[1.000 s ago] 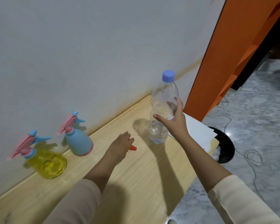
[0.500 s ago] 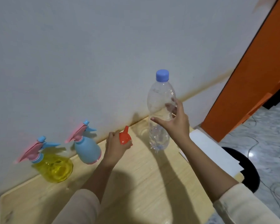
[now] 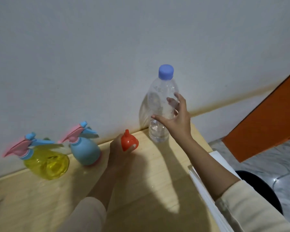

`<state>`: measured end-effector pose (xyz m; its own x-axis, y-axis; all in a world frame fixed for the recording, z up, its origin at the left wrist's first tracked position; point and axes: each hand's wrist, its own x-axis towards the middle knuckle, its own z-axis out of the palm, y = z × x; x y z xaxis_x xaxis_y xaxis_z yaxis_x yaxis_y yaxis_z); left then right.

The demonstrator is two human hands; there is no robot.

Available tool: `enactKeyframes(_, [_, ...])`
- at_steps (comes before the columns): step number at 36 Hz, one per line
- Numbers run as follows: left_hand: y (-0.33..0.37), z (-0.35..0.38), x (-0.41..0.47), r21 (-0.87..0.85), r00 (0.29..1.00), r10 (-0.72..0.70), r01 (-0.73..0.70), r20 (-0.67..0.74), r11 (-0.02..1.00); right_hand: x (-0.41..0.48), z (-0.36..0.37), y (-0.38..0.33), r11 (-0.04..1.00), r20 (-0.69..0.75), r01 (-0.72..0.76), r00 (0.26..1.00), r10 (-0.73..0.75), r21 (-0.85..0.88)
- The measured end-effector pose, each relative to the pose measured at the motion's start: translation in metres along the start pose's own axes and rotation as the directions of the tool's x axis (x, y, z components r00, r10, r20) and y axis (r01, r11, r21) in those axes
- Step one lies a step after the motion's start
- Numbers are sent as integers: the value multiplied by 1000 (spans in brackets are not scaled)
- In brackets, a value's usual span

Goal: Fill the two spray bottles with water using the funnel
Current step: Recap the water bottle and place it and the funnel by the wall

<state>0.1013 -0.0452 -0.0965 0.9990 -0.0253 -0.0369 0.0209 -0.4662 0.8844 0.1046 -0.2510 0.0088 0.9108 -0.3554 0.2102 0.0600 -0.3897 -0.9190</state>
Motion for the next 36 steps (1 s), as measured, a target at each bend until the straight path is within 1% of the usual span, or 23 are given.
enactKeyframes(4, [-2, 7, -1, 50, 1000, -21, 22, -14, 998, 8, -3, 3, 999, 30, 5, 1000, -7, 35])
enactKeyframes(10, [-12, 12, -1, 222, 997, -65, 74, -48, 972, 15, -9, 3, 1000, 149, -4, 989, 0, 29])
enactKeyframes(14, [-7, 14, 0, 292, 994, -93, 106, -57, 951, 16, -7, 1, 1000, 168, -3, 986, 1, 15])
enactKeyframes(20, [2, 18, 5, 311, 987, -148, 162, -69, 937, 16, -10, 0, 999, 187, -34, 982, 33, 0])
enactKeyframes(23, [9, 21, 5, 283, 981, -137, 171, -134, 944, 12, -20, -1, 999, 248, -46, 967, 52, -27])
enactKeyframes(24, [12, 22, 3, 269, 979, -118, 160, -166, 950, 9, -25, -2, 998, 257, -47, 965, 56, -43])
enactKeyframes(26, [18, 26, -2, 254, 973, -35, 95, -228, 963, 3, -36, 0, 995, 239, -51, 969, 70, -87])
enactKeyframes(29, [27, 38, -17, 143, 939, 91, -45, -332, 989, -11, -59, 4, 990, 164, -64, 983, 84, -125])
enactKeyframes(31, [36, 47, -32, 69, 931, 146, -130, -335, 989, -25, -78, 10, 988, 102, -102, 988, 114, -117])
enactKeyframes(33, [43, 59, -46, 58, 931, 262, -256, -256, 965, -40, -98, 20, 982, 44, -143, 988, 149, -120])
enactKeyframes(35, [48, 75, -56, 44, 920, 382, -380, -87, 924, -59, -119, 33, 974, -1, -171, 985, 173, -148])
enactKeyframes(36, [54, 83, -61, 16, 919, 393, -393, 22, 919, -69, -129, 40, 966, -20, -182, 983, 182, -181])
